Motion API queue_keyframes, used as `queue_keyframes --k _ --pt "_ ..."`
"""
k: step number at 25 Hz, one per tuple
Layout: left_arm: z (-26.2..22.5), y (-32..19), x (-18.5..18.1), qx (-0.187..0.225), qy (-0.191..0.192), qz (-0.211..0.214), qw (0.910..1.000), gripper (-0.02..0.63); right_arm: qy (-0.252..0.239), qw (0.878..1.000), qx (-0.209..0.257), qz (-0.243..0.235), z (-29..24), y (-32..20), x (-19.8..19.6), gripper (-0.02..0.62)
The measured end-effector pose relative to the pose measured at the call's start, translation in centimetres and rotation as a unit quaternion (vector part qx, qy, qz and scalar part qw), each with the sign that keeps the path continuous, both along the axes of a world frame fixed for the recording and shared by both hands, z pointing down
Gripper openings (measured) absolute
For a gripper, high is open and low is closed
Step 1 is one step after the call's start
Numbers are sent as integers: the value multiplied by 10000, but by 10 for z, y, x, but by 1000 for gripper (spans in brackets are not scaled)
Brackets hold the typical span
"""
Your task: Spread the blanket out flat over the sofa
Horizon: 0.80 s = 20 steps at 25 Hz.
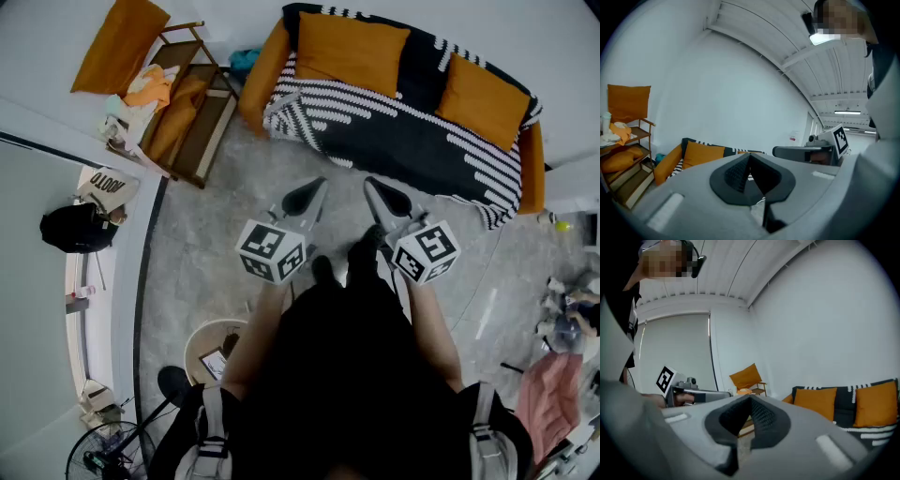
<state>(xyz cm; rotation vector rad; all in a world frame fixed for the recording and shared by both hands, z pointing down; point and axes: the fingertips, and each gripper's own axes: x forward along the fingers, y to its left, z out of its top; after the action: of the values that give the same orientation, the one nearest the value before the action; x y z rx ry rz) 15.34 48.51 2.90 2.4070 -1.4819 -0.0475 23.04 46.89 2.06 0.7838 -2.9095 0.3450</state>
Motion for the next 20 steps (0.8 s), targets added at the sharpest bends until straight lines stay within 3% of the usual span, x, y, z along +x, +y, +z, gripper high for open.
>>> queue_keyframes --k 4,20 --pt "-2 2 2 6 3 10 10000 11 215 9997 23 74 6 1 6 0" --pt "1 6 14 -66 -21 151 9999 11 286 9995 60 107 6 6 14 2"
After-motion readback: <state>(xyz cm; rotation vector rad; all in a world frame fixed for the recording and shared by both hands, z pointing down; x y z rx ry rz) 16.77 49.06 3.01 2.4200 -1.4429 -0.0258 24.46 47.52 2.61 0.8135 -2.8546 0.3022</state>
